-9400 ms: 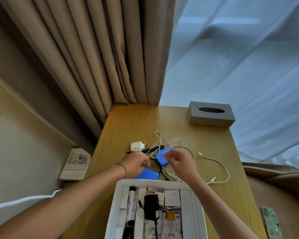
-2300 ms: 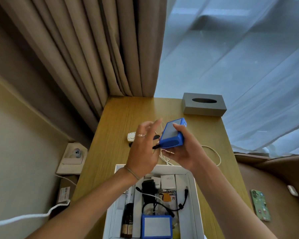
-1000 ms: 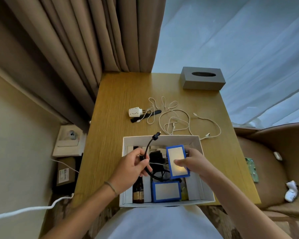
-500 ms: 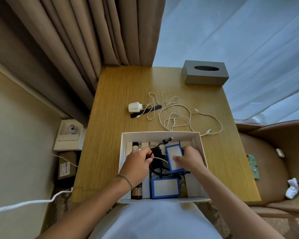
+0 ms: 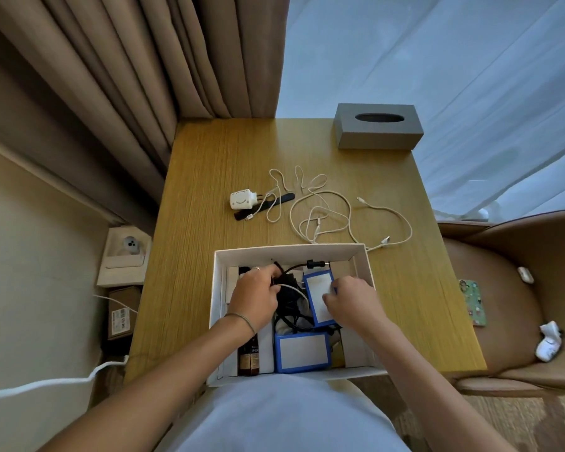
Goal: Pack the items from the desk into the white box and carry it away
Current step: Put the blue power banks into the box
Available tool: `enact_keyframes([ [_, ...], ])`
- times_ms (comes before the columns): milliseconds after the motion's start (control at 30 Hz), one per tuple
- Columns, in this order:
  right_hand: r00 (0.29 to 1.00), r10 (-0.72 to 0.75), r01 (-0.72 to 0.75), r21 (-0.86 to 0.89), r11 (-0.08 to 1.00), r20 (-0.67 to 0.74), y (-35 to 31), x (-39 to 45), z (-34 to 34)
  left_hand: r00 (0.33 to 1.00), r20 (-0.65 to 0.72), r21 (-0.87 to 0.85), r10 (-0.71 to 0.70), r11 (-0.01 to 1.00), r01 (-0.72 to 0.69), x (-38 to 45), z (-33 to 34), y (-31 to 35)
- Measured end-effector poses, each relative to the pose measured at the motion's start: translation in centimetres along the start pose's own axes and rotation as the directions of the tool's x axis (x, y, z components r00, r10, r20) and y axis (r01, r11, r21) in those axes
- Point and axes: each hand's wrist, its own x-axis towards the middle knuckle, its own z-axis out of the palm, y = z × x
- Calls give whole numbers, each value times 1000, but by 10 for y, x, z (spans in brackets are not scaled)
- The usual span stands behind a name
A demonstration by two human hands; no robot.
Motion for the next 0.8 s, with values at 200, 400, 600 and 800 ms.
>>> enact_keyframes([
  [200,997,-28,31,37,999,-68,2,-8,2,997,-36,43,69,997,-68,2,4,-3],
  [400,986,-86,110,170,979,-142,-4,-11,-9,981,-87,175,176,972,-159,-1,-4,3],
  [600,958,-69,180,394,901,-279,-4,-3,-51,949,-108,41,298,955,-295,7,-21,33],
  [800,934,26,189,555,810,-357,22,35,-93,964,-139,-73,227,968,-239,62,-31,63],
])
